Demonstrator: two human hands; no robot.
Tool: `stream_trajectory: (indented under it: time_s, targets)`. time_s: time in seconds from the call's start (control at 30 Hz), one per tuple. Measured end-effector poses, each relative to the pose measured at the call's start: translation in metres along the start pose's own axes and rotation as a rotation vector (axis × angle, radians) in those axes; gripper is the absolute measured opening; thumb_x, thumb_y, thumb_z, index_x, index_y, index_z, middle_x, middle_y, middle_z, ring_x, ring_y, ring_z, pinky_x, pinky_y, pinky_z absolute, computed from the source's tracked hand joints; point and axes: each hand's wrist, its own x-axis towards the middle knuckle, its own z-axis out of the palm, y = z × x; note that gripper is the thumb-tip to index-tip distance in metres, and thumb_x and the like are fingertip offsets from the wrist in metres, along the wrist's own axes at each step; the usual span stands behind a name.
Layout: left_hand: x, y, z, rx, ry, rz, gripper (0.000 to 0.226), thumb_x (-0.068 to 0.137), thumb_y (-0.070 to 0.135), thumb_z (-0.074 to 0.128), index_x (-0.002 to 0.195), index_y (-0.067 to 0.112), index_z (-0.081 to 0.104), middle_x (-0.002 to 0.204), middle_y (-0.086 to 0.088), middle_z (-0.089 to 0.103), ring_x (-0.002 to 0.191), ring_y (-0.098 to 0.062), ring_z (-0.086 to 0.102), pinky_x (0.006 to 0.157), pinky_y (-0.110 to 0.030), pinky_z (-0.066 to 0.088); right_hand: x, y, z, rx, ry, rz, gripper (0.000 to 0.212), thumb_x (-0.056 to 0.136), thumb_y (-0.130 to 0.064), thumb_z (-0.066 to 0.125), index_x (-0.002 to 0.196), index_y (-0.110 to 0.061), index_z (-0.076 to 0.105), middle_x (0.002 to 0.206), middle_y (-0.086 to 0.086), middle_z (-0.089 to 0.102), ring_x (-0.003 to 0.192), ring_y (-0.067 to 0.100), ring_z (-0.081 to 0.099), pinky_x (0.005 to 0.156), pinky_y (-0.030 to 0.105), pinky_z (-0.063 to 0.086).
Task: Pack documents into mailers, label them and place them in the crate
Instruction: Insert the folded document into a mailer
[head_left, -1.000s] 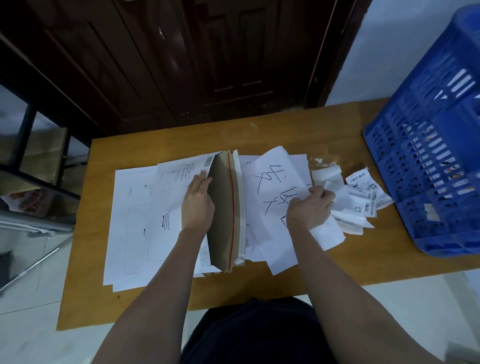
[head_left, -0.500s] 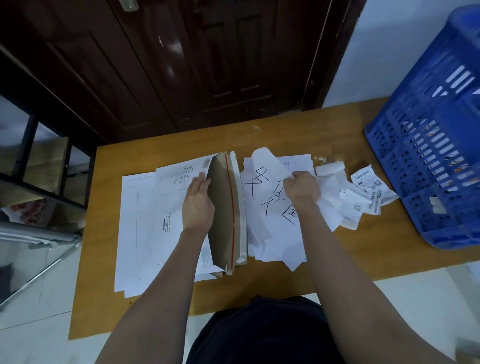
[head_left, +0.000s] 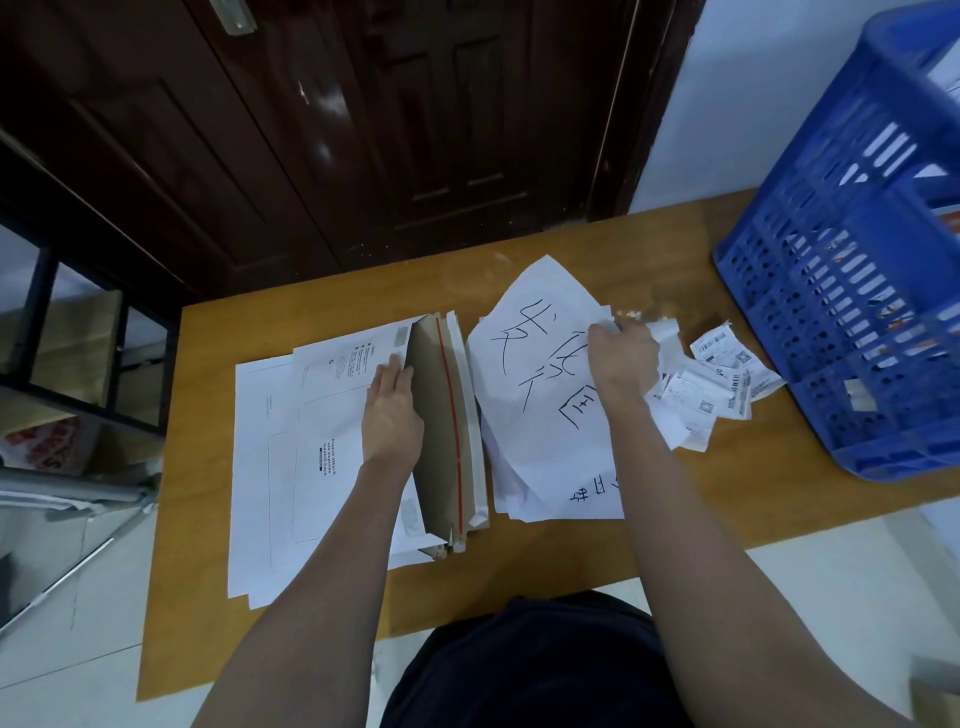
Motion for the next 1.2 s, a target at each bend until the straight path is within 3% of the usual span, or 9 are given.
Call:
stream_trajectory:
  time_s: [0.13, 0.5, 0.63, 0.77, 0.97, 1.07, 1.2]
  targets:
    - [0.000, 0.001, 0.000, -0.002, -0.010, -0.010, 0.059, 0.099, 0.005, 0.041, 0.151, 0.019, 0.018, 0.161, 0.001, 0.005, 0.148, -0.020, 0.004, 0.119, -0.033, 0.011, 0.001, -0.001, -0.001, 0.037, 0.067, -0.001, 0.021, 0.084, -0.019, 0.049, 0.091, -0.007, 0.064, 0.081, 0.006, 0.053, 0.076, 0.028, 0.048, 0.069, 0.028, 0.034]
    - [0.004, 0.003, 0.001, -0.060, 0.000, -0.049, 0.057, 0.097, 0.005, 0.045, 0.149, 0.019, 0.025, 0.160, 0.002, 0.012, 0.148, -0.019, 0.009, 0.117, -0.030, 0.009, 0.002, -0.005, -0.007, 0.201, 0.097, 0.007, 0.013, 0.081, -0.021, 0.052, 0.076, -0.009, 0.053, 0.075, 0.004, 0.054, 0.072, 0.026, 0.048, 0.066, 0.028, 0.036]
    - [0.004, 0.004, 0.001, -0.037, -0.001, -0.052, 0.057, 0.098, 0.006, 0.044, 0.149, 0.020, 0.024, 0.160, 0.002, 0.010, 0.148, -0.018, 0.007, 0.117, -0.029, 0.006, 0.002, -0.005, -0.012, 0.202, 0.108, 0.028, 0.013, 0.082, -0.020, 0.051, 0.080, -0.008, 0.057, 0.063, -0.002, 0.045, 0.072, 0.026, 0.046, 0.066, 0.027, 0.034]
    - [0.006, 0.007, 0.000, -0.087, 0.001, -0.070, 0.057, 0.097, 0.006, 0.046, 0.149, 0.020, 0.025, 0.160, 0.002, 0.012, 0.148, -0.019, 0.008, 0.117, -0.030, 0.009, 0.002, -0.006, -0.015, 0.204, 0.120, 0.023, 0.013, 0.083, -0.020, 0.051, 0.081, -0.009, 0.057, 0.072, 0.002, 0.050, 0.074, 0.025, 0.047, 0.066, 0.027, 0.032]
    - [0.007, 0.007, -0.003, -0.121, 0.023, -0.085, 0.056, 0.096, 0.006, 0.049, 0.147, 0.019, 0.031, 0.159, 0.001, 0.018, 0.147, -0.020, 0.014, 0.117, -0.032, 0.013, 0.008, -0.005, -0.016, 0.211, 0.131, 0.012, 0.017, 0.080, -0.020, 0.052, 0.068, -0.010, 0.048, 0.058, -0.003, 0.040, 0.065, 0.023, 0.042, 0.052, 0.024, 0.028]
    - [0.007, 0.010, -0.004, -0.145, 0.041, -0.081, 0.055, 0.095, 0.005, 0.049, 0.146, 0.018, 0.033, 0.158, 0.000, 0.021, 0.146, -0.021, 0.017, 0.117, -0.033, 0.014, 0.008, -0.004, -0.013, 0.215, 0.096, 0.014, 0.015, 0.080, -0.020, 0.052, 0.071, -0.009, 0.054, 0.061, -0.001, 0.046, 0.065, 0.023, 0.045, 0.055, 0.024, 0.031]
    - [0.008, 0.021, -0.004, -0.210, 0.058, -0.076, 0.053, 0.094, 0.002, 0.050, 0.144, 0.016, 0.037, 0.156, 0.000, 0.025, 0.145, -0.022, 0.020, 0.116, -0.035, 0.021, 0.007, -0.005, -0.007, 0.140, -0.074, 0.051, 0.009, 0.078, -0.015, 0.052, 0.072, -0.012, 0.058, 0.067, 0.003, 0.050, 0.069, 0.025, 0.046, 0.063, 0.026, 0.036]
